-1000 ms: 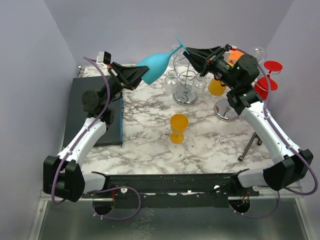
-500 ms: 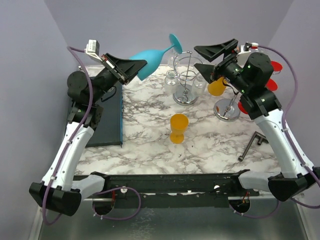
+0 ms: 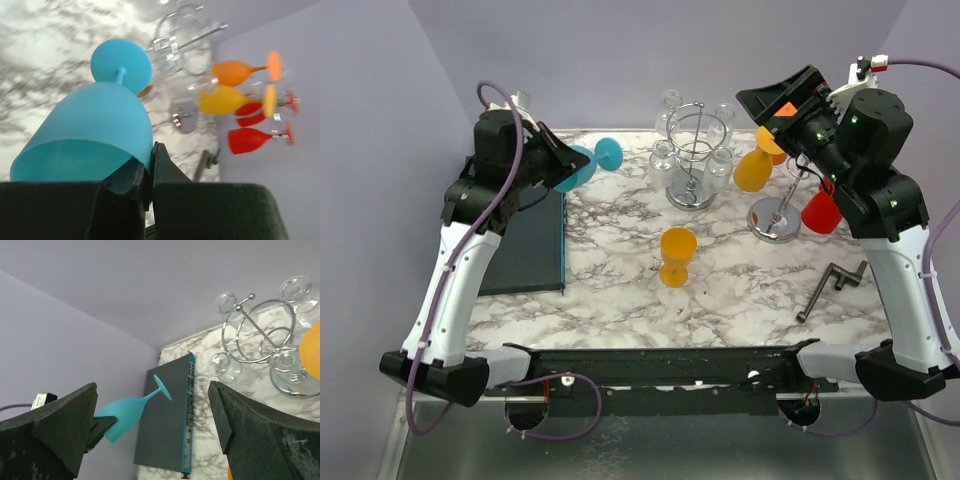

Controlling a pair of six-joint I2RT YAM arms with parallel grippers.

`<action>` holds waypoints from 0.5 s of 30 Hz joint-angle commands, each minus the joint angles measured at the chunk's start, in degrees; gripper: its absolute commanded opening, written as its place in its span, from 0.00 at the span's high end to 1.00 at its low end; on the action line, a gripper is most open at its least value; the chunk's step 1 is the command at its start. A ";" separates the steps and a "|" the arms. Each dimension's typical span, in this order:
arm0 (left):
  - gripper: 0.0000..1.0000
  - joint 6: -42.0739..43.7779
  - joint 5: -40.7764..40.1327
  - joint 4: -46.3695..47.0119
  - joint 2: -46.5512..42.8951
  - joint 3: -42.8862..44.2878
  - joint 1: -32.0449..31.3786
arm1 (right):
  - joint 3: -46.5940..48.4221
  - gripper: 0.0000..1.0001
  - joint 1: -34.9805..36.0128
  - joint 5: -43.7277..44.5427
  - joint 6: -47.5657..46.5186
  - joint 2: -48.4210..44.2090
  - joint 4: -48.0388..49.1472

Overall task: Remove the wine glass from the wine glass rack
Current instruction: Place the wine glass at the center of the board.

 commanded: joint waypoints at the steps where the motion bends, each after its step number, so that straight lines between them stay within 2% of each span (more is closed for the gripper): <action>1: 1.00 10.01 -7.77 -15.13 4.16 2.27 -0.48 | 3.94 0.00 0.14 1.28 -9.32 3.61 -8.08; 9: 1.00 18.11 -8.86 -20.50 14.35 4.92 -1.98 | 3.59 0.00 0.21 -1.38 -11.52 5.00 -8.75; 15: 1.00 17.89 -13.12 -19.32 18.99 3.31 -3.19 | 3.92 0.00 0.20 -2.14 -11.38 5.62 -10.45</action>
